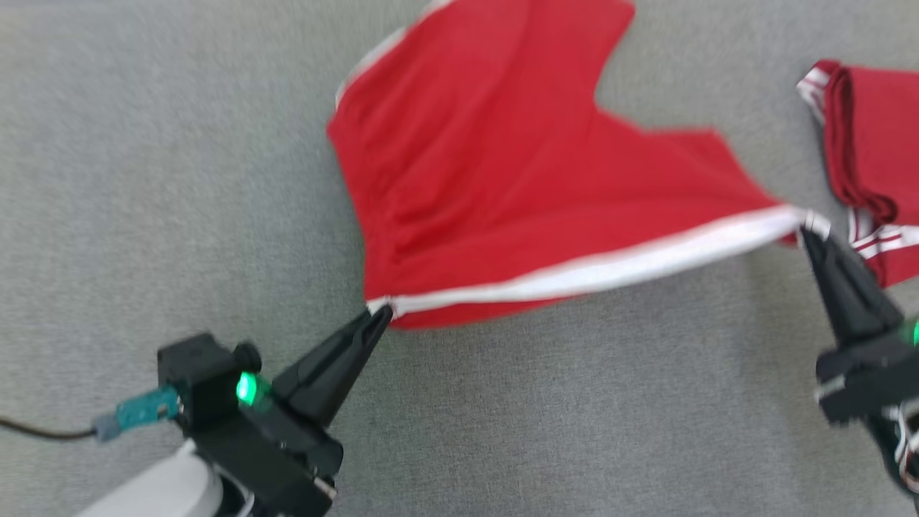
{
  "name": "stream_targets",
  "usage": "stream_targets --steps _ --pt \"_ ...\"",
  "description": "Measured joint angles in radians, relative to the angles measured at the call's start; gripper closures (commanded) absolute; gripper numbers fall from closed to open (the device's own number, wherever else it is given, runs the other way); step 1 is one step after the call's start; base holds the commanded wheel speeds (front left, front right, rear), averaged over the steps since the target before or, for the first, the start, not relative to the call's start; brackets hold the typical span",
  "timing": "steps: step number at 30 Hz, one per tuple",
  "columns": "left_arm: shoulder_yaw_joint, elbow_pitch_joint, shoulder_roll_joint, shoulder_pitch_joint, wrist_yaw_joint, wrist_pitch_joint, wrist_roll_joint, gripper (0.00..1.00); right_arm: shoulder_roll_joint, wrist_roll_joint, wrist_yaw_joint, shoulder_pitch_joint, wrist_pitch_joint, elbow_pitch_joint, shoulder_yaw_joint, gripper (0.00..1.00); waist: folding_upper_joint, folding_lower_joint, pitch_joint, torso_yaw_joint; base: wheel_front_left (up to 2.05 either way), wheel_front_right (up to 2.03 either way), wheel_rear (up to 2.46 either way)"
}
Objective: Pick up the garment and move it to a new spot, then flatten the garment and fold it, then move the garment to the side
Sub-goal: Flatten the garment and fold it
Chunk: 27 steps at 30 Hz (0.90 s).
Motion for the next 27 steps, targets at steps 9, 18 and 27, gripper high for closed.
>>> stream_targets --steps 9,18,27 --pt "0.021 -0.085 0.016 0.176 0.041 0.0 -0.007 1.0 -0.028 0.007 0.0 0.225 0.008 -0.123 -0.067 1.0 0.0001 0.0001 -0.125 0.012 0.0 0.0 0.0" --pt "0.016 -0.151 0.017 0.216 0.049 0.037 -0.084 1.0 -0.055 0.032 0.0 0.343 0.179 -0.262 -0.169 1.0 0.0001 0.0001 -0.181 0.038 0.0 0.0 0.0" --pt "0.091 -0.016 -0.122 0.065 -0.004 0.061 -0.206 1.0 -0.006 -0.028 0.0 0.034 0.313 -0.109 -0.144 1.0 0.0003 0.0005 -0.097 0.056 0.0 0.0 0.0"
